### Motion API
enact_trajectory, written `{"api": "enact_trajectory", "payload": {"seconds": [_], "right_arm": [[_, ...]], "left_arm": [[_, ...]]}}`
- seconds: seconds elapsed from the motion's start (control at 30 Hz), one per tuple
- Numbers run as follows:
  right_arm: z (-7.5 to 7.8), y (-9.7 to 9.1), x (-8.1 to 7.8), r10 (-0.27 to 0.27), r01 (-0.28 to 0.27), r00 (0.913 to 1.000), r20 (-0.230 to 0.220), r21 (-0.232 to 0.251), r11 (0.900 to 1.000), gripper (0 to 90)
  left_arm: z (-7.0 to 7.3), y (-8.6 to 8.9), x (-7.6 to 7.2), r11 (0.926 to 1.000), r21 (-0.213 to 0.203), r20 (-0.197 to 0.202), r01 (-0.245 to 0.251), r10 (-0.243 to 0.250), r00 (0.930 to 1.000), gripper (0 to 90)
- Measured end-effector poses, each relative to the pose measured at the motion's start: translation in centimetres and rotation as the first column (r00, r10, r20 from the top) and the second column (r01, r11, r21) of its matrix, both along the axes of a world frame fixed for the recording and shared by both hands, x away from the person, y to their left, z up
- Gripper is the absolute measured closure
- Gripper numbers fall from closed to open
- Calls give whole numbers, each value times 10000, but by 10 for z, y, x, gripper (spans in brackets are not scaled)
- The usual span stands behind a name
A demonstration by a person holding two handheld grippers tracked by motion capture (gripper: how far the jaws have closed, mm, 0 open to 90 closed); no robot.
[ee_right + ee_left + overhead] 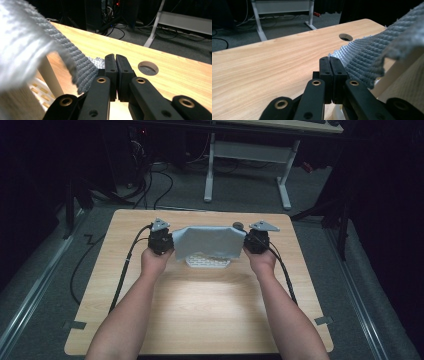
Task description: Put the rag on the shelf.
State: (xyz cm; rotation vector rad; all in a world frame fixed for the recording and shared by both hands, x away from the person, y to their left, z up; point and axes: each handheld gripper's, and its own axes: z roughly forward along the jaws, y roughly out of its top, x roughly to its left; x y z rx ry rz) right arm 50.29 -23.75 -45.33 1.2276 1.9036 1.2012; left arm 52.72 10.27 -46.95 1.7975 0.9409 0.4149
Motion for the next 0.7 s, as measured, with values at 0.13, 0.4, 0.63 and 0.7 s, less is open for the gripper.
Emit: {"api": "enact_trajectory", "payload": {"seconds": [0.13, 0.4, 0.63, 0.7], "right_arm": [[-3, 0, -1, 35, -35, 10000, -54, -9, 10000, 890], [-6, 1, -1, 20, -20, 10000, -59, -18, 10000, 886], [-6, 2, -2, -47, 46, 9999, -136, -54, 10000, 817], [-4, 1, -2, -108, 107, 9999, -92, -80, 9999, 793]], "left_arm": [[-1, -1, -1, 10000, 30, -13, 27, -27, 10000, 897], [-9, 6, -5, 9998, -119, -98, -127, 126, 9999, 895], [-7, 8, -7, 9997, -49, 3, -229, 229, 9997, 830], [-4, 10, -7, 9994, 1, 100, -350, 350, 9993, 770]]}}
